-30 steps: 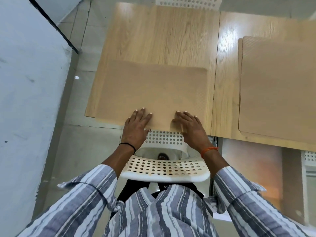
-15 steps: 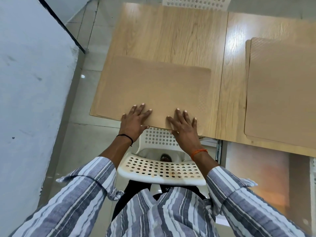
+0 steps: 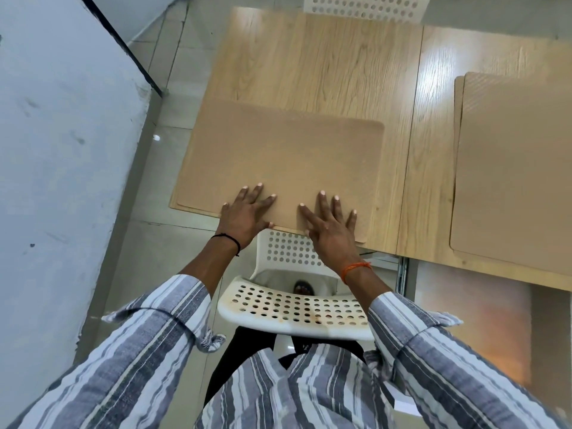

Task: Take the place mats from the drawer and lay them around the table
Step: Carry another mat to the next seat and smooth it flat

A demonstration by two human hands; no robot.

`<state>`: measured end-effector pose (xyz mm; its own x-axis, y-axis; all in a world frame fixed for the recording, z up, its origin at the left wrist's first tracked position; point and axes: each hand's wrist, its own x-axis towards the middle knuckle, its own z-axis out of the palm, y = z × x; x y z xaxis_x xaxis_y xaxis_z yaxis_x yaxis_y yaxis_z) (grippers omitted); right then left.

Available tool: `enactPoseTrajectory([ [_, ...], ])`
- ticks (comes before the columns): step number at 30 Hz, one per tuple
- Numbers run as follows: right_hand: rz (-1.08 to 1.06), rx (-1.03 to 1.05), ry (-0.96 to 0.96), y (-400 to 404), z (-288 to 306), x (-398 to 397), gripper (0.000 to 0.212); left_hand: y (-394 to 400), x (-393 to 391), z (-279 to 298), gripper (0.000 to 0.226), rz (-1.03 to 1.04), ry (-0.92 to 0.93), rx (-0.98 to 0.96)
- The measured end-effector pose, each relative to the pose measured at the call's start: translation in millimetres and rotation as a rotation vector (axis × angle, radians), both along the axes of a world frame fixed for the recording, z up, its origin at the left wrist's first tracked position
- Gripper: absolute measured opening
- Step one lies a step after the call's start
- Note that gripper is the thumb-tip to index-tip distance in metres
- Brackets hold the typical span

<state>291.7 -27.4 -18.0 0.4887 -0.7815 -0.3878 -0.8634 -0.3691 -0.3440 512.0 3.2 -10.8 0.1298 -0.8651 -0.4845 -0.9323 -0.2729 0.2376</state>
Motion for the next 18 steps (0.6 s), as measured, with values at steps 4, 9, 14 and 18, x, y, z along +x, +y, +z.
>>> enactPoseTrajectory([
  [4,0.001,0.030,0.002,-4.7,1.5,-0.3,0.059,-0.9,-2.5,-1.5,0.062,0.005,-0.012,0.004],
  [9,0.038,0.069,0.061,-10.2,6.2,1.3,0.059,-2.8,-1.5,0.4,0.058,0.003,-0.017,0.017],
  [14,-0.001,0.122,0.086,-20.2,17.3,10.0,0.050,-5.5,0.5,0.8,0.051,0.003,0.007,-0.045],
  [18,-0.042,0.042,0.038,-31.2,25.7,18.8,0.042,-14.6,1.8,4.7,0.041,-0.003,-0.018,-0.120],
])
